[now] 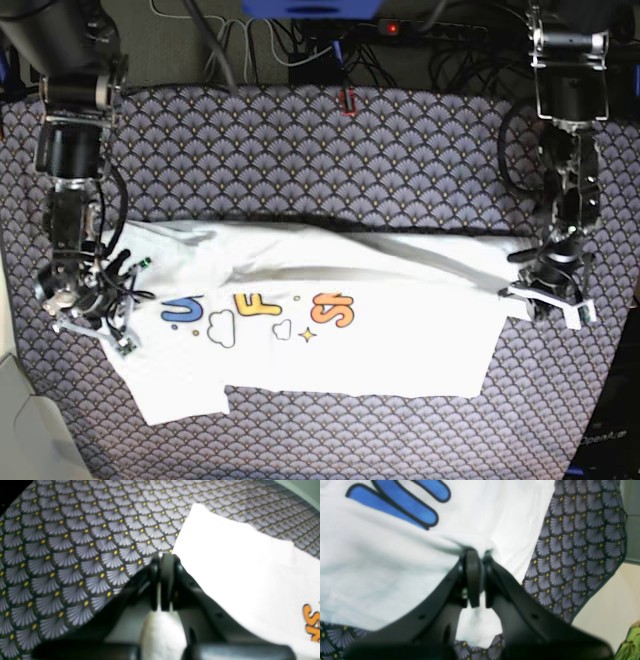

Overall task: Fold the T-shirt properly
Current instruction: 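Lift and fold the held edge toward the hem with both grippers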

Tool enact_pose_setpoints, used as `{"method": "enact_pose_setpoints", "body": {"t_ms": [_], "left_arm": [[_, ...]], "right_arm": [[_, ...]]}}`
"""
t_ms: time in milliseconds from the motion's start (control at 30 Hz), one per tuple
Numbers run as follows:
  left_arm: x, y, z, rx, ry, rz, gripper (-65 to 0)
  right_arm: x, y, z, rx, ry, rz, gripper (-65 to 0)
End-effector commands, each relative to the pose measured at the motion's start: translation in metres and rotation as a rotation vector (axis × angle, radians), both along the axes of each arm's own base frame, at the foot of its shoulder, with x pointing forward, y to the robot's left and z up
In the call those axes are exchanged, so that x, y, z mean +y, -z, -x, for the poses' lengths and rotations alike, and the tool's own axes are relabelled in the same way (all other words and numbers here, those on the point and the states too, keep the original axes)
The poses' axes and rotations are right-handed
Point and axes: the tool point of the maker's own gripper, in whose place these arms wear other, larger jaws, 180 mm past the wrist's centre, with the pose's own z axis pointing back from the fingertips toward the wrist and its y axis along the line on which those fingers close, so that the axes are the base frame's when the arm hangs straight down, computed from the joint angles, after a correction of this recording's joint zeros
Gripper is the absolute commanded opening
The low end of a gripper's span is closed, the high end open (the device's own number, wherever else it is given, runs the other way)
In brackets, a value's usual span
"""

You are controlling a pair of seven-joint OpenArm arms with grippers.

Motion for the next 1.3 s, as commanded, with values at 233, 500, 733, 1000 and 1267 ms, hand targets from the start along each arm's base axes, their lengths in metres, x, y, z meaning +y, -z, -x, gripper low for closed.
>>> {"method": "enact_pose_setpoints", "body": {"t_ms": [233,500,733,1000,1267], "left_arm": [[-0.011,-0.022,-0.019,-0.058,0.034,-0.147,-64.5],[-0.026,-0.040,-0.036,-0.094,0.067,-0.177,-64.0],[-0.026,-0.046,-0.040,-0.106,0.068,-0.177,-64.0],[-0.026,-0.045,-0.040,-0.103,0.068,-0.177,-64.0],[-0.014,-0.016,-0.033,-0.032,0.043,-0.169,-50.9]], "right_arm": [[-0.005,-0.018,-0.021,-0.058,0.007,-0.019,-65.0],[-0.005,-0.028,-0.028,-0.082,0.003,-0.018,-65.0],[-0.011,-0.033,-0.030,-0.098,0.004,-0.010,-65.0],[-0.011,-0.030,-0.028,-0.090,-0.015,0.008,-65.0],[-0.020,-0.025,-0.022,-0.074,-0.002,0.018,-65.0]]}}
